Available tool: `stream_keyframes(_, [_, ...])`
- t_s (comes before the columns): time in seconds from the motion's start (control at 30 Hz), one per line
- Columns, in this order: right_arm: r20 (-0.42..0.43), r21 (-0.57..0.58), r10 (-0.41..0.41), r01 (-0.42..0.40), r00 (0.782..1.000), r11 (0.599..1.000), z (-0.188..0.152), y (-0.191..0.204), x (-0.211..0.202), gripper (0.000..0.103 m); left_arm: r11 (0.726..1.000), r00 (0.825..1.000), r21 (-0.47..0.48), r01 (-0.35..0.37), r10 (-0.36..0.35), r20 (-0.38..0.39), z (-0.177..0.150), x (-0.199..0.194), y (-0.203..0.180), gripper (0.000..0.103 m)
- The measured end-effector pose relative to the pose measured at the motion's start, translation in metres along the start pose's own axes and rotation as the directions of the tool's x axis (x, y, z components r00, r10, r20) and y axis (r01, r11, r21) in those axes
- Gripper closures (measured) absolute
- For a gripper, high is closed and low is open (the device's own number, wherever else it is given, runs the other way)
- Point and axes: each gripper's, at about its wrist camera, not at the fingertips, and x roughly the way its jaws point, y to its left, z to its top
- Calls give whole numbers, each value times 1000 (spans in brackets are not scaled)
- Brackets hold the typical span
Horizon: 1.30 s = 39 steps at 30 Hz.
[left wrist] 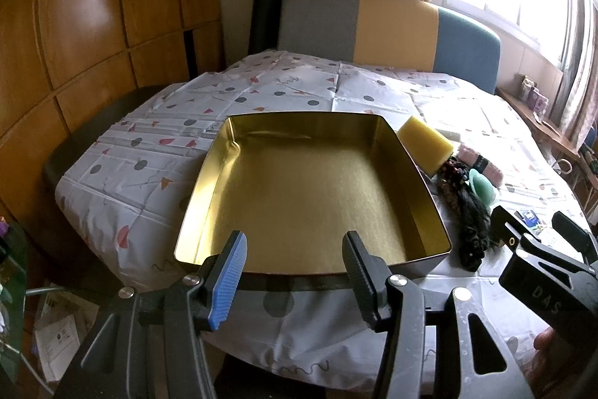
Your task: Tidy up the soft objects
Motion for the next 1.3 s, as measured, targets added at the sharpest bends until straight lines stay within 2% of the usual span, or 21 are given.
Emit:
stream_keyframes(0.67, [-5,12,10,-10,1000,1000,2,-2,2,0,1000,1000,19,1,0,-16,2,3,-7,49])
stream_keyframes(0.83, [-3,29,4,-4,1000,1000,4,-15,6,0,999,1000,38,1,0,-23,3,6,-13,49])
stream_keyframes(1.03, [7,76,-47,46,999,996,13,-50,13,0,997,999,75,22,-20,-39,5,11,-24,49])
stream_keyframes(1.13, [-4,125,-64,64,998,990,19,-81,18,0,990,993,87,108,-102,-64,6,15,-30,49])
stream_keyframes(1.17, [-7,147,-76,77,997,986,22,-94,20,0,984,986,82,157,-151,-75,7,16,-32,49])
stream_keyframes(1.23, [-24,210,-78,81,997,974,27,-126,25,0,968,967,71,242,-235,-95,10,17,-37,40])
stream_keyframes(1.3, [-45,270,-78,88,996,959,29,-158,31,0,955,956,86,285,-276,-103,15,18,-48,38])
